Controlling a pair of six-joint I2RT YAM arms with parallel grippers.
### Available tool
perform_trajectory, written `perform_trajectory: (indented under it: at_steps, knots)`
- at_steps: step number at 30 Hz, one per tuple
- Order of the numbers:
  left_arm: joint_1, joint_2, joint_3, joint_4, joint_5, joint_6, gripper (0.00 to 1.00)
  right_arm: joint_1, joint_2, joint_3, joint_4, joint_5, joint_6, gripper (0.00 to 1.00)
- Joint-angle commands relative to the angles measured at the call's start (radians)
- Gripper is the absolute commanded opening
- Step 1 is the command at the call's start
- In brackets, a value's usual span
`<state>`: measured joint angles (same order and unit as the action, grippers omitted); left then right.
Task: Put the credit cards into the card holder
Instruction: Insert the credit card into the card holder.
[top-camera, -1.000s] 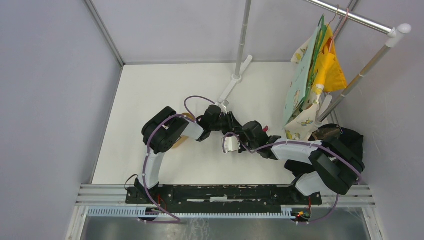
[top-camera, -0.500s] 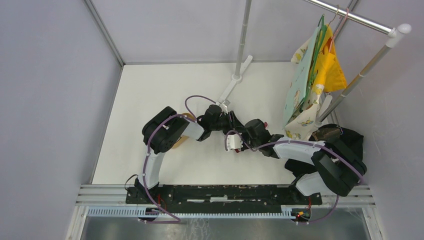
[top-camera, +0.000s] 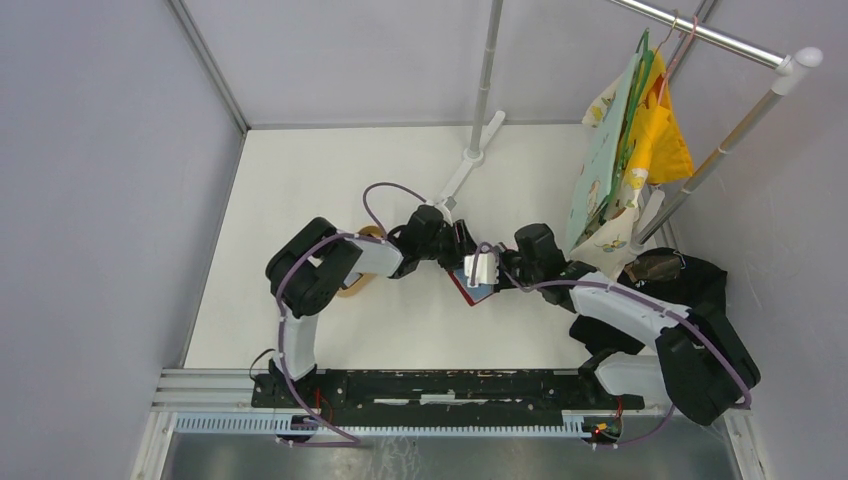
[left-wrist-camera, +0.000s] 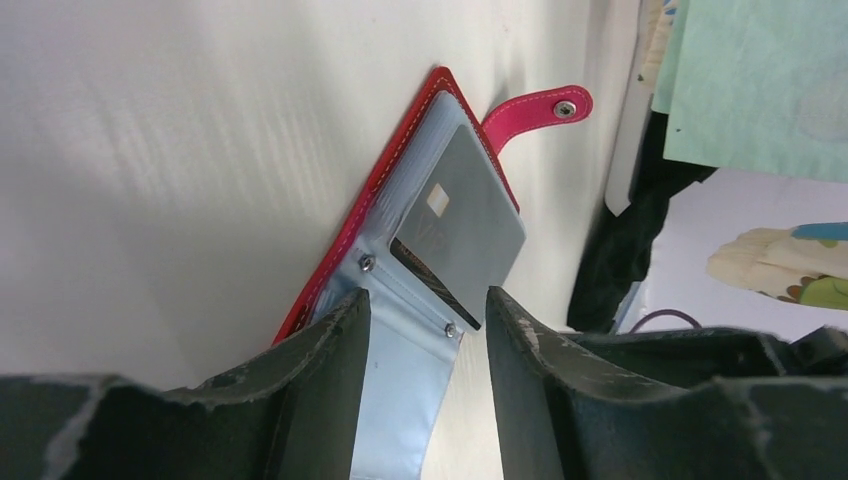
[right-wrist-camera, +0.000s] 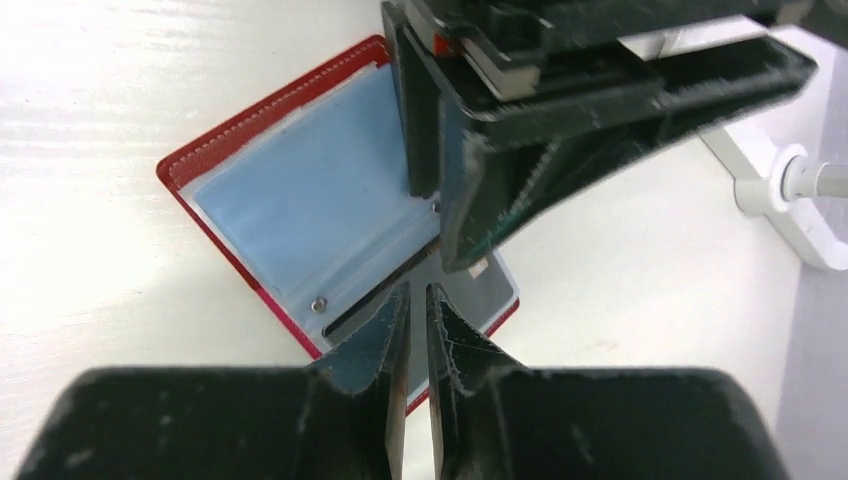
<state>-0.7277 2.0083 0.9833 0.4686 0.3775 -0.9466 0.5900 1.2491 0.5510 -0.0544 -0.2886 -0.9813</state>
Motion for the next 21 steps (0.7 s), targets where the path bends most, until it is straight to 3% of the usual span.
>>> perform_trajectory:
  at_steps: [1, 13, 21]
  knots:
    - [0.005, -0.092, -0.031, -0.133, -0.088, 0.116, 0.54, -0.069, -0.05, 0.073, -0.034, -0.144, 0.084, 0.17]
    - [-0.019, -0.392, -0.128, -0.186, -0.186, 0.241, 0.55, -0.17, -0.049, 0.104, -0.054, -0.268, 0.2, 0.25]
    - [-0.038, -0.674, -0.297, -0.19, -0.31, 0.274, 0.55, -0.184, 0.026, 0.149, -0.068, -0.228, 0.306, 0.35]
